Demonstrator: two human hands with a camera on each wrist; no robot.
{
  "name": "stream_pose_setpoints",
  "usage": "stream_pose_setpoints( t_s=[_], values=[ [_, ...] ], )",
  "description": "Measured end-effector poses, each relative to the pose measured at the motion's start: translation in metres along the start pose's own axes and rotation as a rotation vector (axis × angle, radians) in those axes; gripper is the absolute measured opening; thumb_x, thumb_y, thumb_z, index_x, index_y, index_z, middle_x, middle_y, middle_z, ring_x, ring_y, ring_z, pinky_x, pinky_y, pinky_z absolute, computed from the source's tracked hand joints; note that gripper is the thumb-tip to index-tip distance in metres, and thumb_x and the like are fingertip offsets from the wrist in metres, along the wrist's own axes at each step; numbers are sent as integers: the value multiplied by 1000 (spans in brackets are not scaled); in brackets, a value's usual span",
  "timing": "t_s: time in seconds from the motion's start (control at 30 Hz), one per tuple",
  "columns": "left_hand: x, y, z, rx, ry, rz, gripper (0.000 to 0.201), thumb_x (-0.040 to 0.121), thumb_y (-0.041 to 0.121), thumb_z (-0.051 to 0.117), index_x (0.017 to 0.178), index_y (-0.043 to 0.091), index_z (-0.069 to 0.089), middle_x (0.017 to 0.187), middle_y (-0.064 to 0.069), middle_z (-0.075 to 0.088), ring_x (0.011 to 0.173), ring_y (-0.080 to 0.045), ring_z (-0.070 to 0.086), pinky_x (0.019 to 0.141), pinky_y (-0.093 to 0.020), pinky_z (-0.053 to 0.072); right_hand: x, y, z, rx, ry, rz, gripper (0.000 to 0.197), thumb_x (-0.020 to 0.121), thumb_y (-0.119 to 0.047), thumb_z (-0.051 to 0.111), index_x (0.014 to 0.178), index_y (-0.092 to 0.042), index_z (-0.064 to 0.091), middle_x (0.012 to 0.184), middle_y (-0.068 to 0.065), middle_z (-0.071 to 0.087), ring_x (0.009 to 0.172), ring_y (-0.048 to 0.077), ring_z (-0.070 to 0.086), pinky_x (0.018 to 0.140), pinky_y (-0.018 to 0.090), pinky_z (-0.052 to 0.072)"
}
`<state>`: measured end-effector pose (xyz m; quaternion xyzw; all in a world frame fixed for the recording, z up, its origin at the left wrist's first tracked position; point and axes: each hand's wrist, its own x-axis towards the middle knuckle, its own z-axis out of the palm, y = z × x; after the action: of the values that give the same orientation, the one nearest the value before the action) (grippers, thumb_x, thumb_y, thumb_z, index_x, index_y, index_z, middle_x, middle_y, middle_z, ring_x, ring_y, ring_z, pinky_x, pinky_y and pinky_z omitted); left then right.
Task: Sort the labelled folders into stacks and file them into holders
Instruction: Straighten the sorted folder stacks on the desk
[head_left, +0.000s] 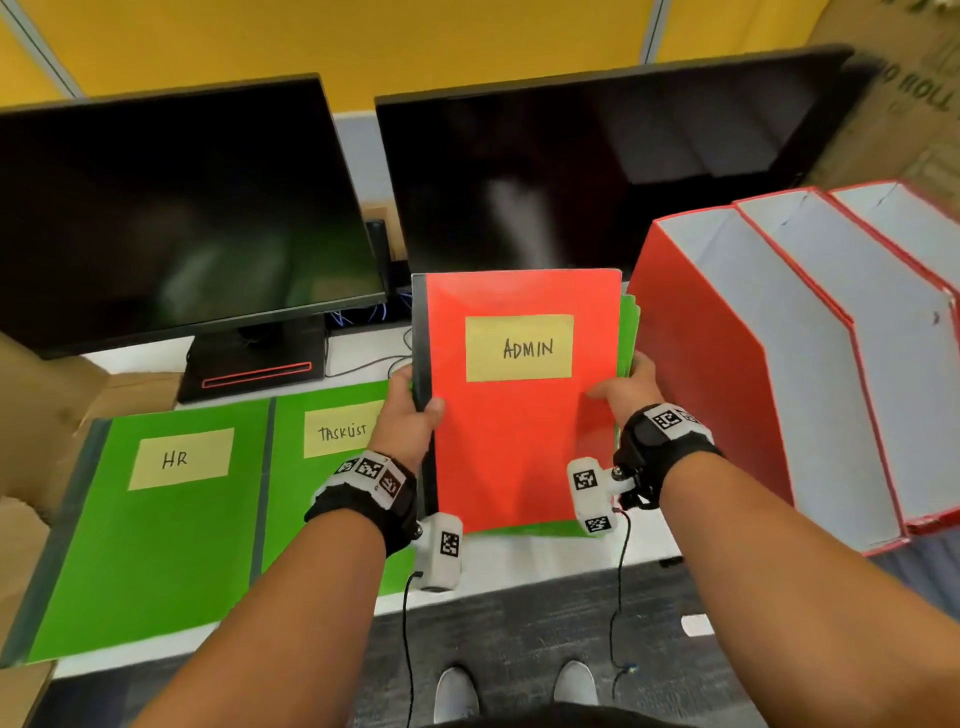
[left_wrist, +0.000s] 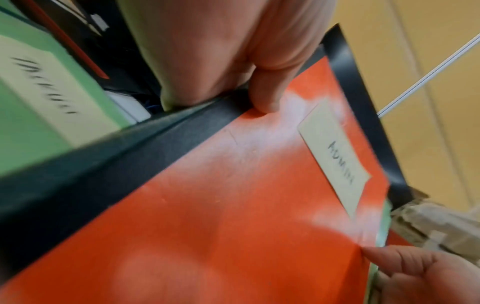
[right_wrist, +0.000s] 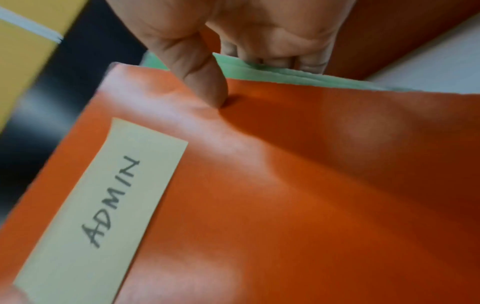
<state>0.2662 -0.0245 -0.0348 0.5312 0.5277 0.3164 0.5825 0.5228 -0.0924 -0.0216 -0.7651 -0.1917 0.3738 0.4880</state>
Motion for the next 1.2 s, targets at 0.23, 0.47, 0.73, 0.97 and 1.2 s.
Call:
stream_pose_setpoints(
  t_s=[0.23,0.47,0.73,0.97,1.2],
  values=[
    [-2,44,27,-145,-78,169,46,89,-10,51,115,27,50,103,3,68,92,-12,65,76,-27,52,-8,-31,-36,293,87,-193,43,56,4,61,82,-30,62,82,3,69,82,27,66,84,49,53],
    [-10,28,35,-102,-56,105,51,82,-5,58,113,35,52,110,3,70,104,-17,66,98,-48,48,-23,-15,-41,194,-56,-177,53,68,17,59,108,-19,58,91,6,68,86,23,64,88,42,51],
    [1,22,33,-7,-63,111,50,74,12,62,119,34,55,113,5,69,109,-20,64,99,-50,47,-14,-14,-49,160,-129,-198,42,72,-3,64,102,-33,64,102,1,72,97,22,67,93,47,50],
    [13,4,30,141,-74,85,46,70,32,63,115,39,58,111,9,70,106,-20,65,97,-51,49,-8,13,-55,-68,-155,-230,25,71,-39,61,95,-47,61,105,-6,70,100,18,66,97,48,48],
    [14,-13,28,190,-83,56,45,64,51,65,107,38,64,108,7,72,103,-20,66,96,-51,49,-21,13,-60,-130,-144,-294,25,91,-15,56,112,-29,60,107,-2,69,102,20,64,97,41,47]
  ],
)
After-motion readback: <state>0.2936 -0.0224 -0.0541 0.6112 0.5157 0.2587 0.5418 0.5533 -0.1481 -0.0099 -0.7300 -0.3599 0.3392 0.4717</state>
